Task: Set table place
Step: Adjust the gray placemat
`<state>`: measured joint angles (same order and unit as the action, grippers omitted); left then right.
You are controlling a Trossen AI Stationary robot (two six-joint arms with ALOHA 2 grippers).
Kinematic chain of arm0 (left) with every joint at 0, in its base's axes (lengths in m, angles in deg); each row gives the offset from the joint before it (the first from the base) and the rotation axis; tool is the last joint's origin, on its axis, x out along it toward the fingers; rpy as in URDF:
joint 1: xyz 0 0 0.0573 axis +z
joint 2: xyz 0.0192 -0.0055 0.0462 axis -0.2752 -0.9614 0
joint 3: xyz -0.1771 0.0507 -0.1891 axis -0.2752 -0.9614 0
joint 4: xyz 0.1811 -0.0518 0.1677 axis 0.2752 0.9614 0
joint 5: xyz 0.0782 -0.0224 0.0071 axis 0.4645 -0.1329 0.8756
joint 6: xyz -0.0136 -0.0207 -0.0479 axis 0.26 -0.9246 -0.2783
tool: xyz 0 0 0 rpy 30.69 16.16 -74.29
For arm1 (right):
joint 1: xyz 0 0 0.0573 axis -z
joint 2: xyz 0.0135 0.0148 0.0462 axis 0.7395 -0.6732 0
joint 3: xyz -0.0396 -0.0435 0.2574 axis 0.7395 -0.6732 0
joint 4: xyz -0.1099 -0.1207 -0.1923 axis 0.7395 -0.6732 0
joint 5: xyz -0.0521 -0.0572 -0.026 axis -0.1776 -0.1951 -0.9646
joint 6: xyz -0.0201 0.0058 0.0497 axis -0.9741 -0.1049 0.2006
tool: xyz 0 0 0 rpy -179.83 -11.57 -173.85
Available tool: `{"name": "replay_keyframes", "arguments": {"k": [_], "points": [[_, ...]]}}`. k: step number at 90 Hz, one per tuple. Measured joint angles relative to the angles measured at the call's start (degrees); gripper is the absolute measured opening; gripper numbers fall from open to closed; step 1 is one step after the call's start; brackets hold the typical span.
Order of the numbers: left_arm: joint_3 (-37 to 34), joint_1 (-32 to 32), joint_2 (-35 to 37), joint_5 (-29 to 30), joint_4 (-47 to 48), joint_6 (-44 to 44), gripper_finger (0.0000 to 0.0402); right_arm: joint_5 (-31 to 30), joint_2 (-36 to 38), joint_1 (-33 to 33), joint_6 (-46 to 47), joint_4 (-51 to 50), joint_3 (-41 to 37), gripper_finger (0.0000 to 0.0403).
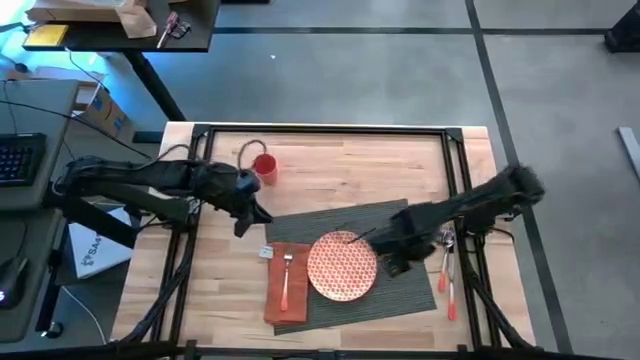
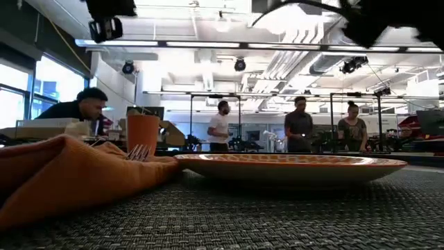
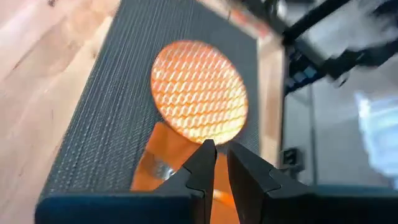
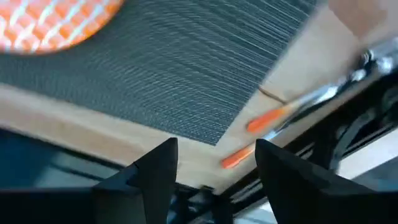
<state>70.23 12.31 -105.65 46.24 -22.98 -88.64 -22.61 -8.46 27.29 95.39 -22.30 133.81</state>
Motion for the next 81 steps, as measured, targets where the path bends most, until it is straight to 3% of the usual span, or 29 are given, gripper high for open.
{"name": "replay_keyframes", "arguments": {"k": [15,22,51,81], "points": [[-0.03,0.48,-12.2,0.06,1.67,5.3,0.0003,-10.43,12.31,-3.26,29.13,2.1,-8.96,0.0196],[-0.04,1.06,-18.32,0.09,0.79,6.6,0.0002,-11.84,15.82,-4.51,35.9,5.45,-12.15,0.0191],[-0.07,3.41,-38.14,0.88,-1.18,8.76,0.0,-6.09,20.22,-4.75,36.61,17.52,-22.84,0.0166],[0.2,5.31,-39.83,11.2,0.67,8.91,0.0,-7.11,20.05,-4.77,36.56,21.38,-24.62,0.0154]]}}
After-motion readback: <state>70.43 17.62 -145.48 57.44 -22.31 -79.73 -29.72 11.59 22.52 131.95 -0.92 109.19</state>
